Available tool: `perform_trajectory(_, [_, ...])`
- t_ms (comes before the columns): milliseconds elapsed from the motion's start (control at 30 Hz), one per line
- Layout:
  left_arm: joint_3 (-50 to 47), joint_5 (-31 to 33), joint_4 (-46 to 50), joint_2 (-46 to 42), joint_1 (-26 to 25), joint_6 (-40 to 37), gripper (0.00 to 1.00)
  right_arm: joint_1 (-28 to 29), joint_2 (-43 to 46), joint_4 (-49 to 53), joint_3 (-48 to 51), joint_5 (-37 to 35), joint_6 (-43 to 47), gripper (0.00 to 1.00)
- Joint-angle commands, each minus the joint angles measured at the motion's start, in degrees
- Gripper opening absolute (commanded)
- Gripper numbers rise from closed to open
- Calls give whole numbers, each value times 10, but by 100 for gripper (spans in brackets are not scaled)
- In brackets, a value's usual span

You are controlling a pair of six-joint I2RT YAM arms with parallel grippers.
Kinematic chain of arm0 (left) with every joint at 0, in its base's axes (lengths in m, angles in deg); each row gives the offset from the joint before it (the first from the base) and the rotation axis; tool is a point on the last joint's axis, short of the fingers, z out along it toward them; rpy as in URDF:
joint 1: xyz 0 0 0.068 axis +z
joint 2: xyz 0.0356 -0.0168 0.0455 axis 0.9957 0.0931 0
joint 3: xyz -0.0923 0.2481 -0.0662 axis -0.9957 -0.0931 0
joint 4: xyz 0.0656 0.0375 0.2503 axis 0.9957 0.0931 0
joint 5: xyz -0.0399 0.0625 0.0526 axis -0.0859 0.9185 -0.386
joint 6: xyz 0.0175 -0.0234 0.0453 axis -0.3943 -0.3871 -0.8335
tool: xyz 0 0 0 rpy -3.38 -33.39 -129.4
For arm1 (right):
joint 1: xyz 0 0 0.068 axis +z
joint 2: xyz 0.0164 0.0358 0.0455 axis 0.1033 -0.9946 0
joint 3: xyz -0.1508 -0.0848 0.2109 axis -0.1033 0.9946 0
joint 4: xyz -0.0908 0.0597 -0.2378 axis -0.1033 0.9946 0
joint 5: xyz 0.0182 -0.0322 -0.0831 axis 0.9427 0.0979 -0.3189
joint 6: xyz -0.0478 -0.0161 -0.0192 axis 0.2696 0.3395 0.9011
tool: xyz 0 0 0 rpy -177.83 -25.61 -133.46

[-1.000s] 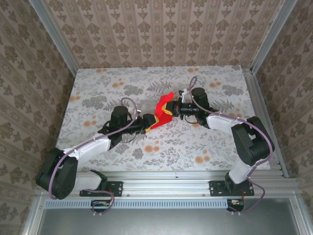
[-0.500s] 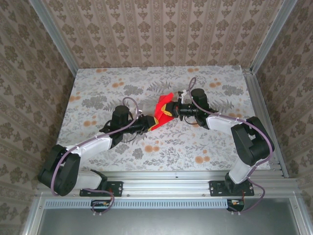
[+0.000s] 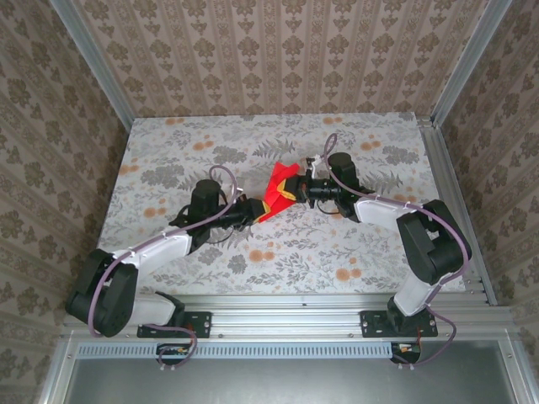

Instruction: Fold a paper plane with a square sheet of paper (pick it up from the middle)

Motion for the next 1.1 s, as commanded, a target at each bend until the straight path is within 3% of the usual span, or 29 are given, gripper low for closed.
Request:
perform_trajectory(0, [9,-9,14,-18,8,-23,10,0,-11,-15,7,12,4,7])
perform_trajectory(100, [9,-7,29,-24,14,-31,8,-4,-10,-8,11,10,10,13])
perform_trajectory(200, [16,-3,68,-31,20,-56,8,-11,-4,12,14,7,25,27])
perform_trajectory(333, [49,34,199,-52,26,-140,8,-21,13,65,13,0,65,38])
perform_trajectory(433, [95,105,331,-68,26,-236,8,-33,27,114,12,-7,102,42])
perform_trajectory(633, [194,342,573,-70,0,-400,7,-51,58,267,-10,-53,223,46])
perform_trajectory(867, [316,726,751,-6,-128,-456,4,-76,79,356,-27,-84,296,49])
perform_trajectory(967, [352,817,791,50,-180,-447,5,-88,85,371,-30,-85,309,50])
perform_trajectory(1067, [376,854,813,115,-222,-434,5,-101,91,379,-30,-78,316,51])
